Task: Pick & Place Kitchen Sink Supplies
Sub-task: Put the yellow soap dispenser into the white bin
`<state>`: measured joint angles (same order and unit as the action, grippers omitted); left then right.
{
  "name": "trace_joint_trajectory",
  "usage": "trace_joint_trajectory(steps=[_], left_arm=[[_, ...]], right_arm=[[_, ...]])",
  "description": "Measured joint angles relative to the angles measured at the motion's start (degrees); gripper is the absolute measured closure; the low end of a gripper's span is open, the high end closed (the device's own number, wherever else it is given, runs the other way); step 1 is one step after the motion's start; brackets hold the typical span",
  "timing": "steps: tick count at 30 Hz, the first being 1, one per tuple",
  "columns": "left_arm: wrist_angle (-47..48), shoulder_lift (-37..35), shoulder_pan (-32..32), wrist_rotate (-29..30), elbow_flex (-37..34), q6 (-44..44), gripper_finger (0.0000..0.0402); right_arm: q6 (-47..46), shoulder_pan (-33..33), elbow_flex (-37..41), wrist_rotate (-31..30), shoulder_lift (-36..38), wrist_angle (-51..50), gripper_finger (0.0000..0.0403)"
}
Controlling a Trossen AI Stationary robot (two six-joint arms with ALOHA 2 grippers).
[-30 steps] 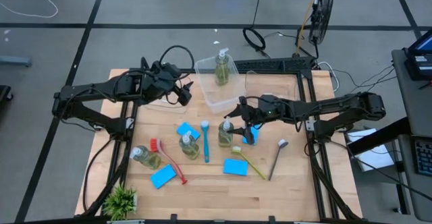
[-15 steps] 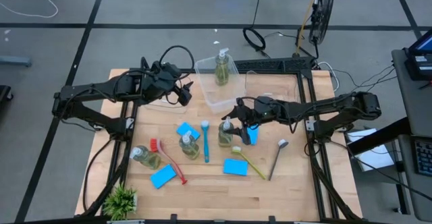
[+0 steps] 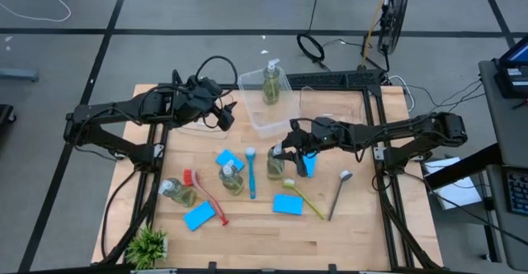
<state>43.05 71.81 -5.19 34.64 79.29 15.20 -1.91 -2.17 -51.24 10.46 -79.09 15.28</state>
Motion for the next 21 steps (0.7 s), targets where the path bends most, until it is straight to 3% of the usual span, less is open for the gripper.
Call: trace_joint_trajectory(steps=[9,21], left_arm=[[-1.14,0.02,0.0,-8.4,0.0,-1.26,0.0096],[-14.99,2.05,0.02,-24.47,0.07,-2.02,0.0098]], right_arm=[[-0.48,-0.38,-1.08,-1.93,4.68,-1.22,0.0301],[-0.44,-1.52,-3.47,-9.44,15.63,-0.85,0.0301]])
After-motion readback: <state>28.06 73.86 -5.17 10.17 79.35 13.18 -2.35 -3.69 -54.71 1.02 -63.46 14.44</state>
